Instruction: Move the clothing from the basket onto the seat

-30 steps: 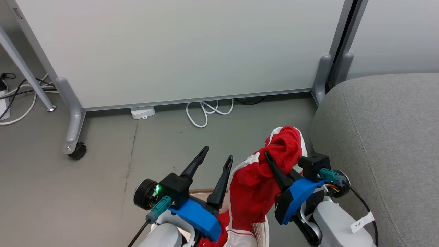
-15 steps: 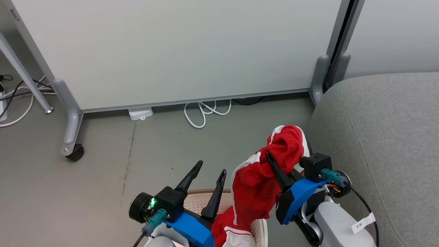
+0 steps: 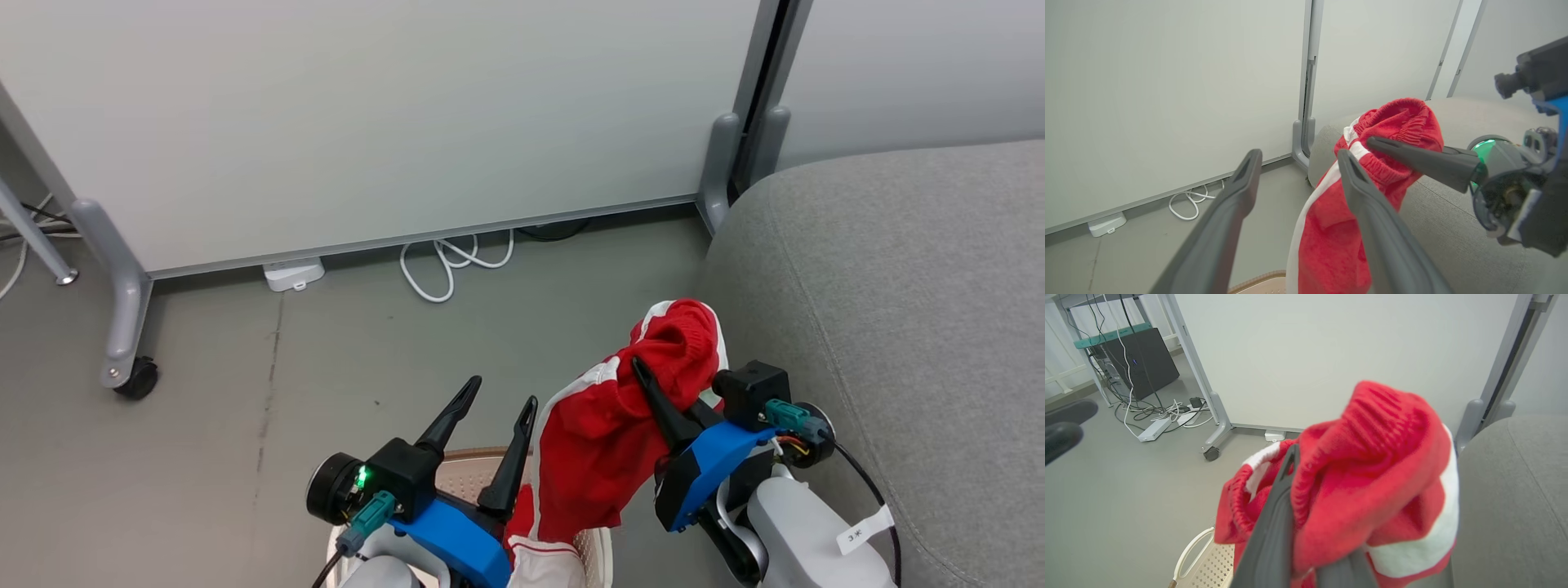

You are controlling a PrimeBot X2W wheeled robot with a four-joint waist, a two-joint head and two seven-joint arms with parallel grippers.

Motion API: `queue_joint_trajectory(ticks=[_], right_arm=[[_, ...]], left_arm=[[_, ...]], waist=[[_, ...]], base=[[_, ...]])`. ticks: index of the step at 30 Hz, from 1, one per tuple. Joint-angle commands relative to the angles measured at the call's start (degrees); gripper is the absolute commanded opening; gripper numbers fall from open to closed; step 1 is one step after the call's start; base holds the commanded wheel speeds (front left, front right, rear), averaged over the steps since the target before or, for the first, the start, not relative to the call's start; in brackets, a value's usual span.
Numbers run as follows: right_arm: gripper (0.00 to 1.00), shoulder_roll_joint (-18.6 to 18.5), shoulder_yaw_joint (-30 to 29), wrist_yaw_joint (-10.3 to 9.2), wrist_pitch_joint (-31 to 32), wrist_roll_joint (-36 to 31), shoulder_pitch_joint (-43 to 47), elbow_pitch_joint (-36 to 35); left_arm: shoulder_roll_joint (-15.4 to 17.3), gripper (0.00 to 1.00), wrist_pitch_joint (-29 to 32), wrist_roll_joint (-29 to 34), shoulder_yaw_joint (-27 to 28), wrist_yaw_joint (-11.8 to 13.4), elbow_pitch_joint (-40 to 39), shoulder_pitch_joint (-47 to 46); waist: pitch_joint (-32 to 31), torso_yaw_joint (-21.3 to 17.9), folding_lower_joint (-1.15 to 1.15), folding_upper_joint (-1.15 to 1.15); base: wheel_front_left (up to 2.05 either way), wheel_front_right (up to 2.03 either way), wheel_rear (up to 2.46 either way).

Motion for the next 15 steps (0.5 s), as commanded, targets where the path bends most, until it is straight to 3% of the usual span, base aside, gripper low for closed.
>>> queue_joint_trajectory(ticks=[1,15], right_arm=[[0.0,-0.11,-0.16,0.03,-0.27,-0.22,0.08,-0.35],[0.0,-0.11,-1.35,0.03,-0.32,-1.11,0.11,-1.25]], left_arm=[[-0.14,1.0,-0.29,0.49,0.26,-0.31,0.01,0.64],[-0.71,1.0,-0.29,1.32,0.52,-0.94,0.09,-0.01]], waist=[[0.33,-1.32,0.0,0.0],[1.67,-12.44,0.0,0.0]], base=[[0.0,0.0,0.0],[0.0,0.0,0.0]])
